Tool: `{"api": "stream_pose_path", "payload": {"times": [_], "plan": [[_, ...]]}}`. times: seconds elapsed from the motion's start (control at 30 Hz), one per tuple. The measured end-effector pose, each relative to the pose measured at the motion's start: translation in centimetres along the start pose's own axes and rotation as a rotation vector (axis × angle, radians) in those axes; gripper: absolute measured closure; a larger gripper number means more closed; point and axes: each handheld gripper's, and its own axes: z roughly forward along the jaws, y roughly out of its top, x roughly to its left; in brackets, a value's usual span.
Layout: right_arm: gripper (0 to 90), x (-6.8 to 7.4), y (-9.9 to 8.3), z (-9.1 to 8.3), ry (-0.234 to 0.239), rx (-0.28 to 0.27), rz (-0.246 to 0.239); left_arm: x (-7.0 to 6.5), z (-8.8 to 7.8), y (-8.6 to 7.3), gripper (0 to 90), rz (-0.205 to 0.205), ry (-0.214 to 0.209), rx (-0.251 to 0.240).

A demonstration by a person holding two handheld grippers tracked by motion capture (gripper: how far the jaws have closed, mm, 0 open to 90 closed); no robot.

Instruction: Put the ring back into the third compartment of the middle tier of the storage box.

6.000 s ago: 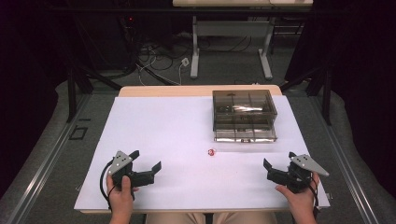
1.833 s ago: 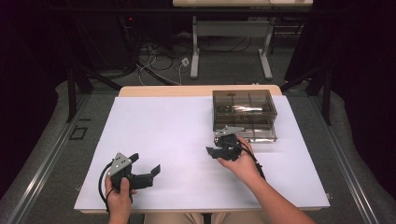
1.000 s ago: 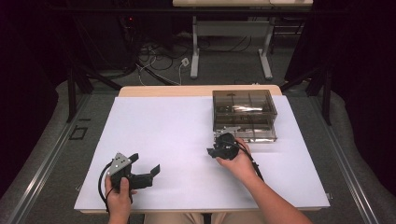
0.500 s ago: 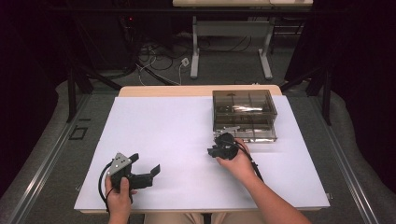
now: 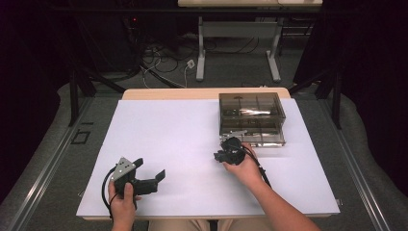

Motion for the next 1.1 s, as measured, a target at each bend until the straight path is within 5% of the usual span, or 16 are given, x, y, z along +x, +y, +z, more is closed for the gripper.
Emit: {"api": "stream_pose_path", "payload": {"times": [0.2, 0.43, 0.47, 0.5, 0.87, 0.9, 1.1], "plan": [[75.9, 0.0, 0.0, 0.0, 0.006, -0.032, -0.006, 0.0, 0.0, 0.0, 0.4, 0.0, 0.001, 0.0], [75.9, 0.0, 0.1, -0.4, -0.001, -0.003, -0.005, 0.0, 0.0, 0.0, 0.4, 0.0, 0.0, 0.0], [75.9, 0.0, 0.0, 0.0, 0.006, -0.061, 0.001, 0.0, 0.0, 0.0, 0.4, 0.002, 0.0, 0.0], [76.0, 0.1, 0.1, -0.3, 0.001, -0.024, -0.007, 0.0, 0.1, 0.0, 0.4, 0.001, 0.001, 0.0], [76.0, 0.3, 0.2, -1.0, 0.01, -0.01, -0.012, 0.0, 0.1, -0.1, 0.4, -0.004, 0.002, -0.004], [76.0, 0.3, 0.2, -0.9, 0.021, -0.053, -0.004, 0.0, 0.1, 0.0, 0.4, -0.003, 0.002, -0.003], [76.0, 0.6, 0.2, -1.2, 0.025, -0.073, -0.009, 0.0, 0.1, 0.0, 0.4, -0.002, 0.0, 0.001]]}}
